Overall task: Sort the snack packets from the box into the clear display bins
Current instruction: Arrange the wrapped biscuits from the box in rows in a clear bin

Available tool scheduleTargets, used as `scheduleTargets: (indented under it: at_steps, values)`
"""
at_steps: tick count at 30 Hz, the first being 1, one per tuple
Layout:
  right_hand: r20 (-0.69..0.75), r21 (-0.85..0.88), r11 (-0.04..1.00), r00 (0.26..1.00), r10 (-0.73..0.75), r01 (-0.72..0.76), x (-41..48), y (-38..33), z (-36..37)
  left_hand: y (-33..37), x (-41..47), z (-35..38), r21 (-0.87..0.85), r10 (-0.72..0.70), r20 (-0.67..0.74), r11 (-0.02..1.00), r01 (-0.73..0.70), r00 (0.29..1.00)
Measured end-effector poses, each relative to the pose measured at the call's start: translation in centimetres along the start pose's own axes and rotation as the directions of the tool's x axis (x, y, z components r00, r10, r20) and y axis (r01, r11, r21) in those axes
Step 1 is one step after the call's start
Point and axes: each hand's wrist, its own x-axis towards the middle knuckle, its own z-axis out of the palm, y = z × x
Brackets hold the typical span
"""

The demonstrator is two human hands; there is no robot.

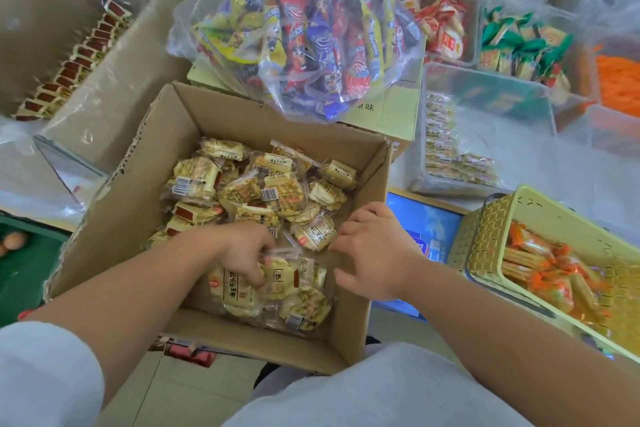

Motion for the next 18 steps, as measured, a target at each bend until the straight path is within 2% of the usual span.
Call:
scheduleTargets:
  at_steps: [3,6,12,15,18]
  values:
    - [-0.004,0.003,1.0,1.0,-0.001,0.001,0.0,0.0,0.1,-0.3,-0.8,-1.1,-0.097,-0.001,-0.043,0.995,-0.004,0.999]
    - [-0.008,0.0,1.0,1.0,-0.003,0.003,0.1,-0.1,0.1,1.0,-0.6,-0.8,-0.153,0.042,-0.012,0.987,-0.043,0.999]
    - [-0.012,0.016,1.0,1.0,-0.002,0.002,-0.1,0.1,0.1,5.0,2.3,3.0,0.002,0.079,0.031,0.997,-0.079,0.996]
    - [-0.012,0.009,1.0,1.0,-0.003,0.003,0.0,0.0,0.0,6.2,2.9,4.2,0.067,0.083,0.008,0.994,-0.084,0.996]
    - [-0.009,0.01,1.0,1.0,-0.003,0.003,0.0,0.0,0.0,6.7,2.9,5.2,0.073,0.077,0.027,0.994,-0.079,0.997]
